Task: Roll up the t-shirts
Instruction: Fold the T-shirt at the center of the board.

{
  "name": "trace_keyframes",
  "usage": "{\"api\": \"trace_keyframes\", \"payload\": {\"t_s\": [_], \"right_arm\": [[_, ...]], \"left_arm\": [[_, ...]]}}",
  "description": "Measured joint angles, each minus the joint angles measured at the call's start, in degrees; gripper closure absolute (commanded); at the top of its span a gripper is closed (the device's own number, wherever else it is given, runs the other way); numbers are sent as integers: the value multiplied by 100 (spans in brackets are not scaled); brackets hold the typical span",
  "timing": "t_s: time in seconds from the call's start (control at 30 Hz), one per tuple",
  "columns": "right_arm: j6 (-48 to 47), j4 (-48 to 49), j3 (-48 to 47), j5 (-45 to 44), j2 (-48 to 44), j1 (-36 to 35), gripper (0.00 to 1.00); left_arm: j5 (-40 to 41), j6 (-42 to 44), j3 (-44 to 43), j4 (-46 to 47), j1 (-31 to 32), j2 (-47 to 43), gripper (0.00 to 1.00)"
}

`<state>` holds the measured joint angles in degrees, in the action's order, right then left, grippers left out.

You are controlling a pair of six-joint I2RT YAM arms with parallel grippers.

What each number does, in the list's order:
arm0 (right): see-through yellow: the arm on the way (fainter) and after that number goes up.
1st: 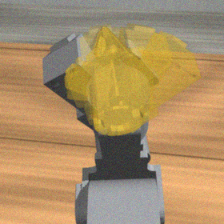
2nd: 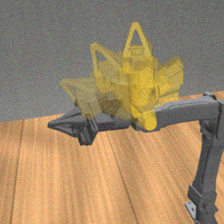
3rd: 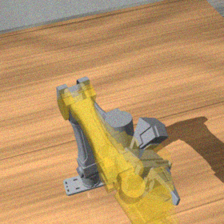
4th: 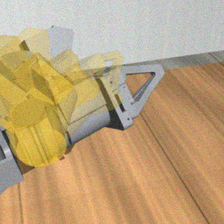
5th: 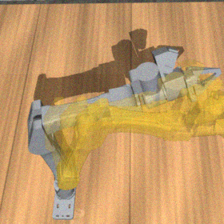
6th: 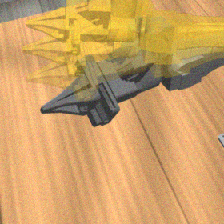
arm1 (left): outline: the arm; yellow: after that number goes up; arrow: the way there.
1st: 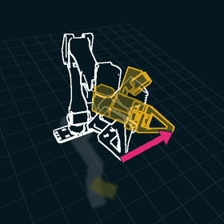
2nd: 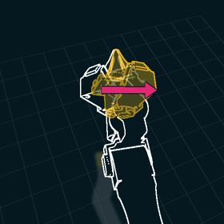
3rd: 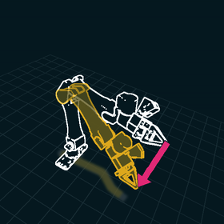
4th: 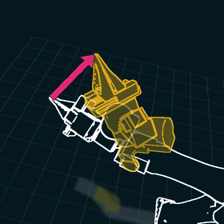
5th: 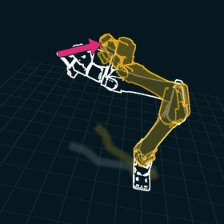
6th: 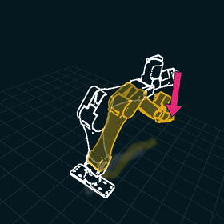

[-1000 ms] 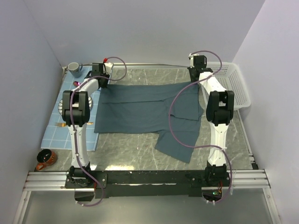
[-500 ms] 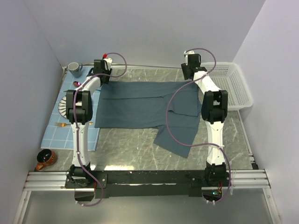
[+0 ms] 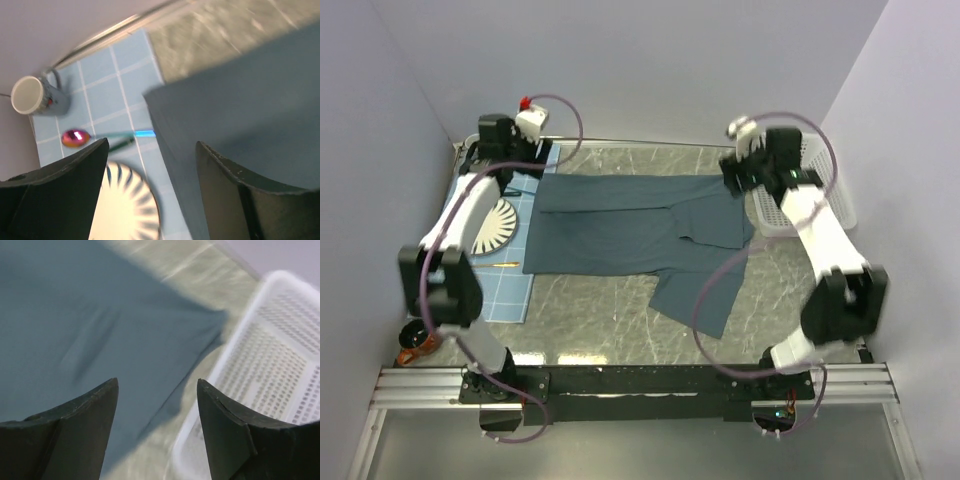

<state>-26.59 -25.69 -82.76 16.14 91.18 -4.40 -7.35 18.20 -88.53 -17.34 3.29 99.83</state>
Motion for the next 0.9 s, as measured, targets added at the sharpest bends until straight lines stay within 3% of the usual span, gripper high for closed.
{"api": "trace_keyframes", "payload": {"t_s": [0.17, 0.4, 0.57, 0.9], "right_arm": [[-2162, -774, 1971, 964, -2050, -310, 33], [-5462, -2081, 4457, 1554, -4234, -1471, 35], [-6795, -2826, 5060, 1779, -4568, -2142, 47], [-7980, -3399, 5060, 1655, -3718, -2544, 50]], "left_arm": [[-599, 645, 1209, -614, -55, -1327, 23], [-566, 603, 2022, -1311, -114, -1392, 17], [-422, 417, 2151, -1478, -129, -1388, 19], [-192, 323, 2780, -1482, -380, -1912, 19]]}}
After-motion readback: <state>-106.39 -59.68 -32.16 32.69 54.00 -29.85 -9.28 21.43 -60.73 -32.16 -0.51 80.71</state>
